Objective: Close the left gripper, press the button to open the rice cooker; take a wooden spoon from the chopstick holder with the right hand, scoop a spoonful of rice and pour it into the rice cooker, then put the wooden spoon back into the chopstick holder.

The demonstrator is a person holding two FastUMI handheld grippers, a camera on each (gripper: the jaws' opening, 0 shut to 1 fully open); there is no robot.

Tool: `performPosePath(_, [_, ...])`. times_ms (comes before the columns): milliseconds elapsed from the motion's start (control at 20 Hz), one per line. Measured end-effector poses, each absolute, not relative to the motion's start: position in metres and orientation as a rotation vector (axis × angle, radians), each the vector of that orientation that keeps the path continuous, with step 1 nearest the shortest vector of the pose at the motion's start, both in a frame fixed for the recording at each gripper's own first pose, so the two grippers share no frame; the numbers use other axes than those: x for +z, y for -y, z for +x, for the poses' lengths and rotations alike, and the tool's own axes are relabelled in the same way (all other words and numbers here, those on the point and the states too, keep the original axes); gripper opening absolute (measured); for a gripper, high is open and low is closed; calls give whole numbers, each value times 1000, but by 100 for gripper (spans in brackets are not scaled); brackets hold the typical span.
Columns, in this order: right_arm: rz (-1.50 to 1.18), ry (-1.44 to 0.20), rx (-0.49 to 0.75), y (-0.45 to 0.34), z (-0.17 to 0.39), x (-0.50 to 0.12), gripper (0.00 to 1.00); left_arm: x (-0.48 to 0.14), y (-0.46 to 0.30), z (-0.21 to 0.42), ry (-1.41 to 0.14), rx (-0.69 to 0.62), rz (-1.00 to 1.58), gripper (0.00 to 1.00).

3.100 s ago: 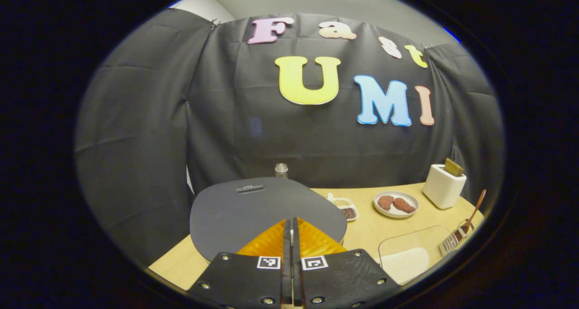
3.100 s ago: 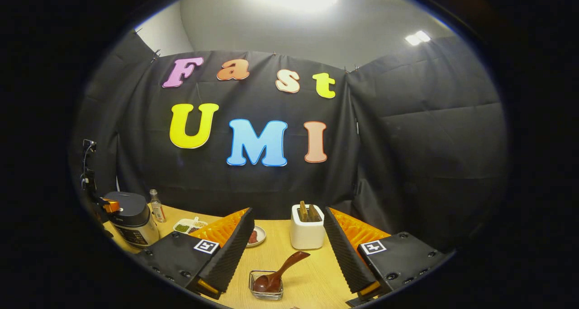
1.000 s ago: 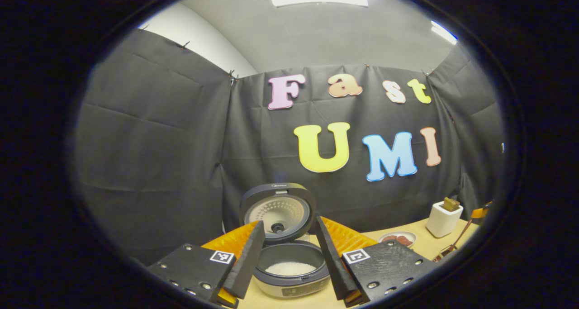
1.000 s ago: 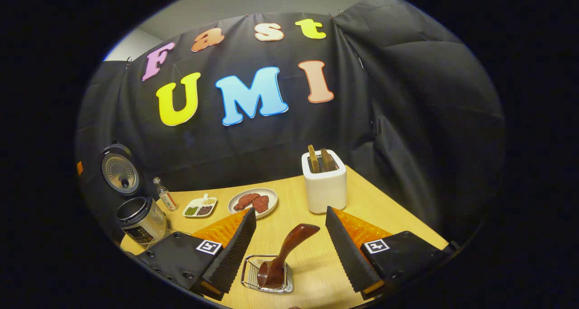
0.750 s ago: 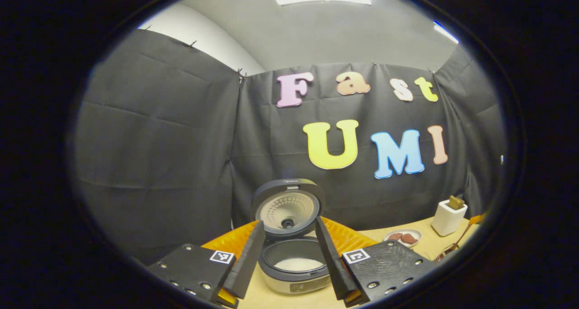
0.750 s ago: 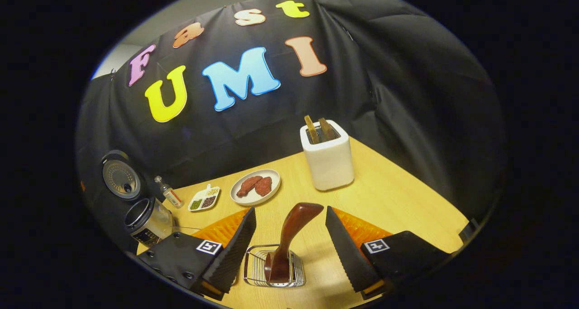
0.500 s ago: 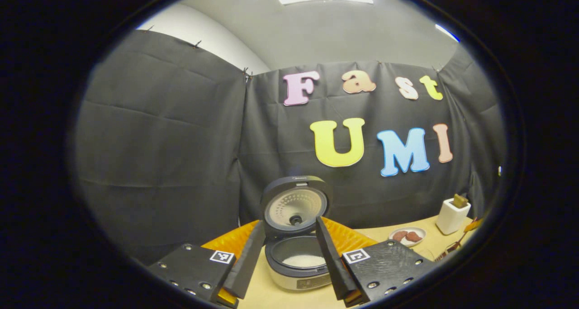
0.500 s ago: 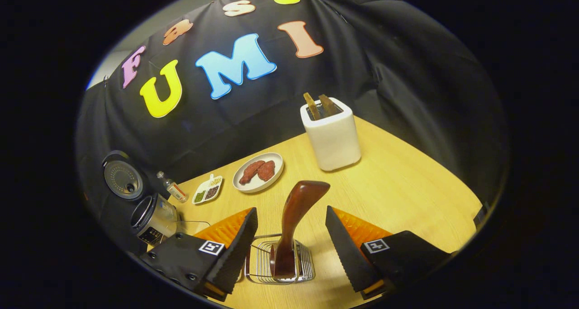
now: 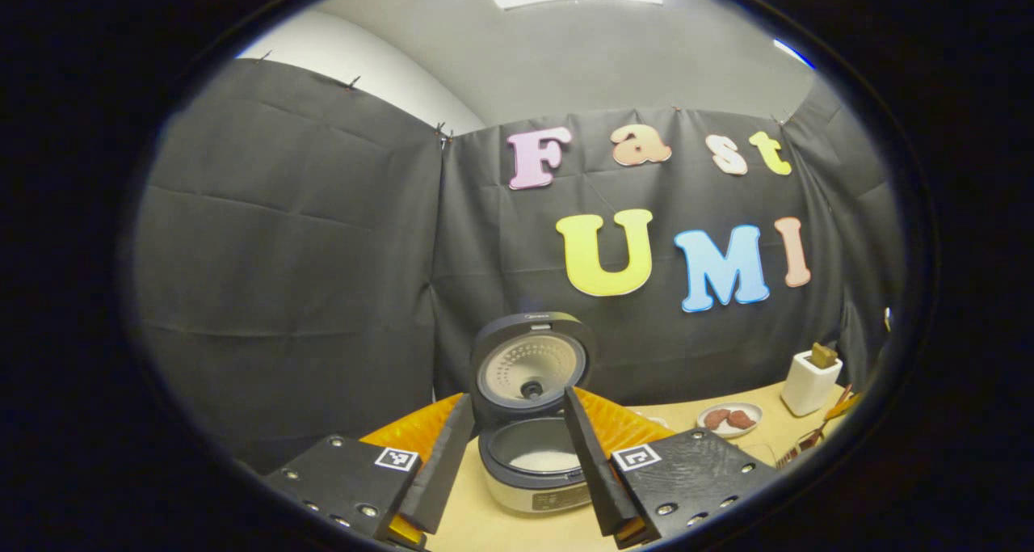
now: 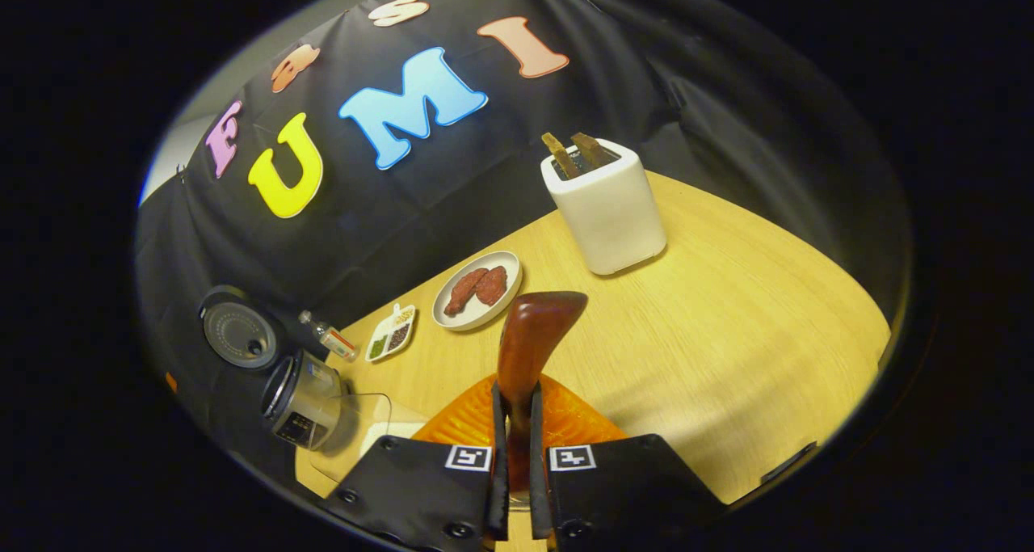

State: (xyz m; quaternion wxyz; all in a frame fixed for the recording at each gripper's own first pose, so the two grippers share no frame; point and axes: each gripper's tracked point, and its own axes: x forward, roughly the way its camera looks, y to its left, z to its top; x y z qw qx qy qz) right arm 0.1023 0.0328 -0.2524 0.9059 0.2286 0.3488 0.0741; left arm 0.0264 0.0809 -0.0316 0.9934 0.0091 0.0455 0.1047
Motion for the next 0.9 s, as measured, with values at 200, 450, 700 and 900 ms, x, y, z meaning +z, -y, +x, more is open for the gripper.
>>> performPosePath(200, [357,-648,220,-44,103,-235,12,-33,-70,24,-104,211,20,72])
performPosePath(450, [201,-530,228,-49,107,-187,12,-40,-53,38,-100,153,-4,72])
performPosePath(700, [98,-404,186,-71,108,-134,12,-53,-60,77,-106,72,-36,72])
performPosePath(900, [103,-358,175,-107,106,-112,12,-67,-79,102,-112,25,-50,72])
